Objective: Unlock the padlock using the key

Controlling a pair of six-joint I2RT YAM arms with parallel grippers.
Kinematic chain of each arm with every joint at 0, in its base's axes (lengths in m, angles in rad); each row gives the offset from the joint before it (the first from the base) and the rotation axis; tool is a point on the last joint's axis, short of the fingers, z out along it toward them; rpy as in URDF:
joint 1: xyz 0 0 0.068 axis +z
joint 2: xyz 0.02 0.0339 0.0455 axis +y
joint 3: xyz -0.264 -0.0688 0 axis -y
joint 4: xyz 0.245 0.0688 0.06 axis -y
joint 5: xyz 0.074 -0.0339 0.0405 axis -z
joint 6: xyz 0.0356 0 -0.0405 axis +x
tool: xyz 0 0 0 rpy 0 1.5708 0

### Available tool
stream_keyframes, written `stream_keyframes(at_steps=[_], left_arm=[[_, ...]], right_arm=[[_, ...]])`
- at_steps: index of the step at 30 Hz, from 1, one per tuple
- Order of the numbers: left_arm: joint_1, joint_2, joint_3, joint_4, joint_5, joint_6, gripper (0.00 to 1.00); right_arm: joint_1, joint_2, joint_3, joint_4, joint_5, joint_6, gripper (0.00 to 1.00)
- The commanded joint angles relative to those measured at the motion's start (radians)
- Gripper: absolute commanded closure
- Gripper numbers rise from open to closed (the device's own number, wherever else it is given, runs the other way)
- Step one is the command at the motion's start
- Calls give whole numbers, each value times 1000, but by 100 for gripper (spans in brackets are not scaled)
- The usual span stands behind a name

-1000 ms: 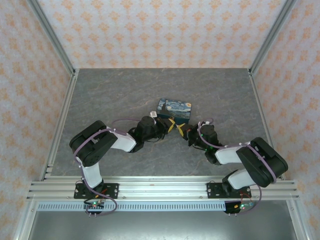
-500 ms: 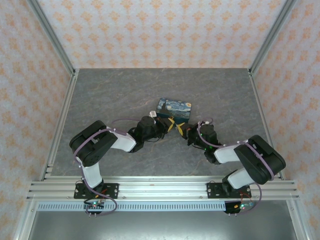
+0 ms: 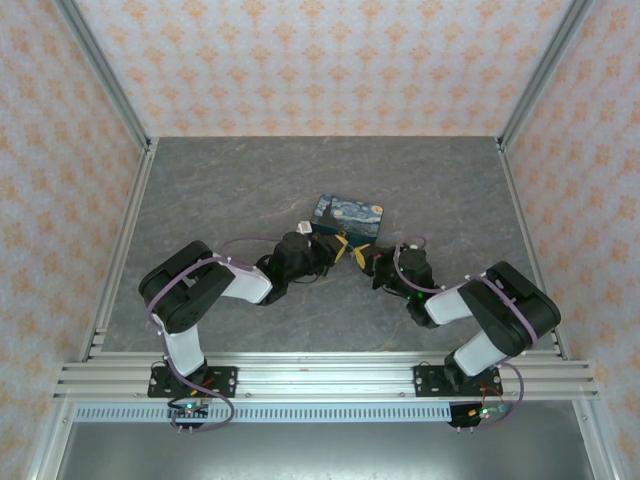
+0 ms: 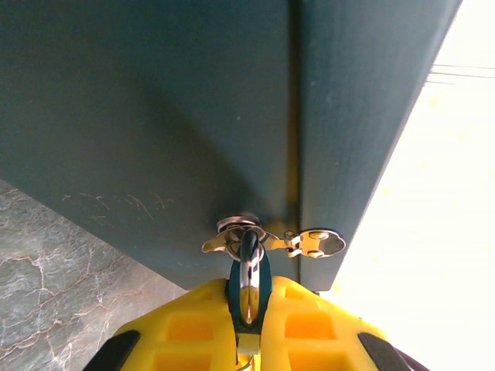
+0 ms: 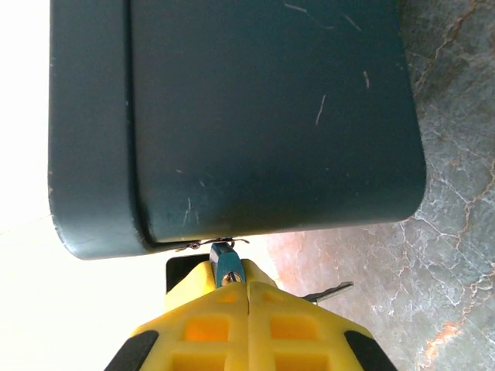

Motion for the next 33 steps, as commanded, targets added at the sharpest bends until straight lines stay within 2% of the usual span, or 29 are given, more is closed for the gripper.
stream_keyframes(at_steps=[1,9,18,26,33], left_arm=[[-20,7,29,41,71,24,100],[-21,6,28,41,75,22,100],[-20,1,26,46,77,19,100],[-21,1,25,48,76,19,100],[-21,5,25,50,77,17,100]], right_arm=[[-2,-5,56,51,-9,-15,100],[-19,-67,90,-141,-53,-165,100],[-24,8,88,-81,-82,-179,100],[-24,-15,104,-143,-84,-248,100],[-23,-9,101,-97,-78,-238,100]])
